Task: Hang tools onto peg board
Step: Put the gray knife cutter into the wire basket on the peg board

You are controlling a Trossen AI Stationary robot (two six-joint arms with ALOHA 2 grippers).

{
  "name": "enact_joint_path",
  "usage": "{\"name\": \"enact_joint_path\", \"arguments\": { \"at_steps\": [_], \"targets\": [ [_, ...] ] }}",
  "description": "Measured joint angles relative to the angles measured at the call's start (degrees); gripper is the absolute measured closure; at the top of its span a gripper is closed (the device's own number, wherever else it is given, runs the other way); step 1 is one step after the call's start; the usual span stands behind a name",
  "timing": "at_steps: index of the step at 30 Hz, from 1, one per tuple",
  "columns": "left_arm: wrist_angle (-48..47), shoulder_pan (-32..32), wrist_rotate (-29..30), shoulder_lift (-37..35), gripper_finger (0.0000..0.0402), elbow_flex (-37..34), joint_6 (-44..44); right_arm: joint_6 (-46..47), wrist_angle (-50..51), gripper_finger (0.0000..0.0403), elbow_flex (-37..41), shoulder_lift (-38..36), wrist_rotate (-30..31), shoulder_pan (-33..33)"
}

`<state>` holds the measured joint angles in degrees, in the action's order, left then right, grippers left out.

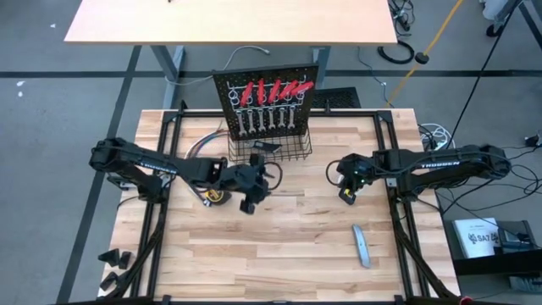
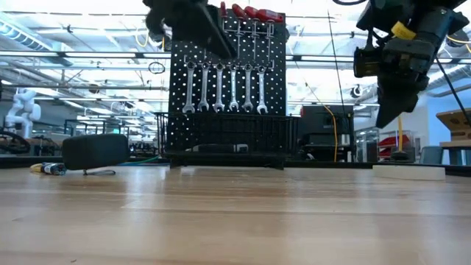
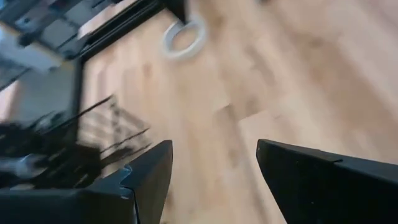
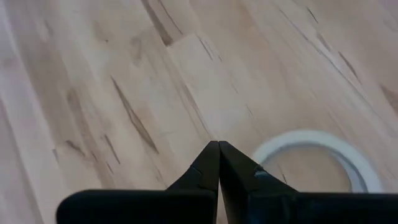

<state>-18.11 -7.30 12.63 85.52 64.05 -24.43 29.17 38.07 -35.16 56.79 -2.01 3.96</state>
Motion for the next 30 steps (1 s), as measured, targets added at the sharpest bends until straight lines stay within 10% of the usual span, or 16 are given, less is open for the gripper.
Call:
{"name": "enact_joint_path", "arguments": {
  "at_steps": [7,16,30],
  "targets": [
    [0.56,-4.92,-3.86,0.00,0.0162,0.00,6.18,5.89,0.05,0.0403,0.00,0.08,0.67,-2.49],
    [-8.57,-13.33,9.97,-3.76,0.0162,0.00,15.50,-2.19,-10.36,0.0403,0.03,0.29,-7.27,-3.08],
    [-6.08,-16.10,14.36,-25.01,0.0162,-17.59,26.27,33.49,-13.34,0.0303,0.00,1.15,-14.86,-14.39]
  ]
}}
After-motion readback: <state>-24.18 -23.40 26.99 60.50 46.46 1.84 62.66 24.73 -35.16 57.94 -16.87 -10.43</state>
